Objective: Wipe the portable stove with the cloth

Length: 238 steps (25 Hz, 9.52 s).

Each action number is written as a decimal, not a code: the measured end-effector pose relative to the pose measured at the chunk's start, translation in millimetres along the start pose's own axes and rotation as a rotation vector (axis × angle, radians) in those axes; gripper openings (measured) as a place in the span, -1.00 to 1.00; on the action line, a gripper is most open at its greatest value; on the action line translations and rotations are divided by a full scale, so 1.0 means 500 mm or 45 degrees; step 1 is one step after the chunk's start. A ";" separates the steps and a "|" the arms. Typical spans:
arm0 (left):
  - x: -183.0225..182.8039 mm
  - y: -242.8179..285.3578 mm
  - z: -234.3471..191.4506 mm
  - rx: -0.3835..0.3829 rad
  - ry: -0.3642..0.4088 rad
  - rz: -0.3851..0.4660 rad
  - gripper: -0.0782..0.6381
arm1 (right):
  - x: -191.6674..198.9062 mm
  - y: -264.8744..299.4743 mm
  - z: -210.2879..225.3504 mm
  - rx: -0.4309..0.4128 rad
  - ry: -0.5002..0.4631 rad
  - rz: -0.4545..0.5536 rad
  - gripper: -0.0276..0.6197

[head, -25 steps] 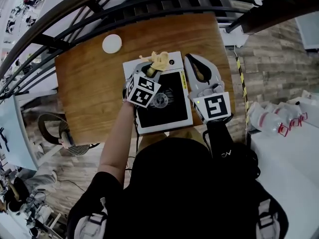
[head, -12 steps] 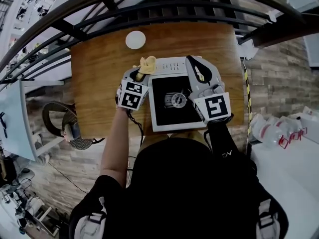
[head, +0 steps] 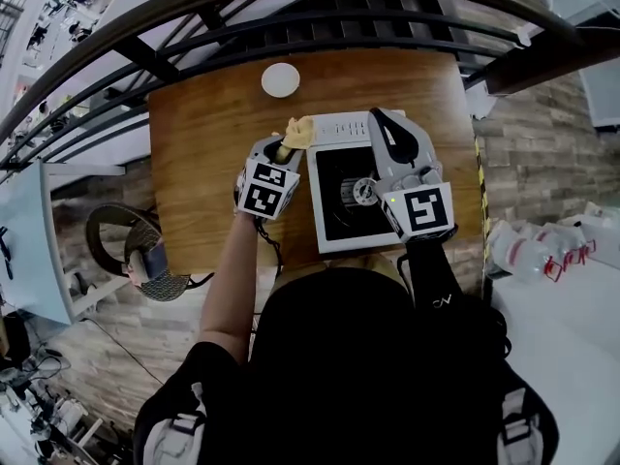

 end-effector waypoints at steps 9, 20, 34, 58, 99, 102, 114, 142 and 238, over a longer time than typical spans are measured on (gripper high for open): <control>-0.008 -0.015 0.025 0.112 0.033 0.023 -0.53 | 0.044 -0.110 -0.021 0.259 0.030 -0.143 -0.91; -0.153 0.105 0.346 0.428 0.147 0.075 -0.53 | 0.039 -0.234 0.102 0.349 0.091 -0.125 -0.91; -0.133 0.157 0.383 0.123 0.081 0.002 -0.53 | 0.054 -0.341 0.248 0.255 0.091 -0.115 -0.91; -0.015 -0.067 0.169 -0.106 -0.086 0.061 -0.53 | 0.051 -0.265 0.068 0.202 0.045 -0.122 -0.91; 0.134 -0.243 0.223 -0.325 -0.179 -0.005 -0.53 | 0.056 -0.240 -0.019 -0.096 0.140 -0.085 -0.91; 0.085 -0.209 0.266 -0.209 -0.164 0.088 -0.53 | 0.061 -0.262 -0.001 -0.042 0.137 -0.102 -0.91; -0.007 0.003 0.651 0.381 0.125 0.083 -0.53 | 0.056 -0.465 0.138 0.251 0.095 -0.167 -0.91; 0.224 -0.258 0.333 -0.545 -0.250 -0.102 -0.52 | 0.089 -0.310 0.026 -0.249 0.164 -0.103 -0.91; 0.158 0.015 0.051 0.061 -0.158 -0.113 -0.52 | 0.108 -0.102 -0.012 0.031 0.084 -0.231 -0.90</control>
Point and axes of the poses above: the fingertips, and each gripper's own axes: y forward along the fingers, z to its right, x out of its underside, the point moved 3 cm from there along -y, backward along the fingers, and after that the axes turned 10 degrees about z, right-handed, at the moved point
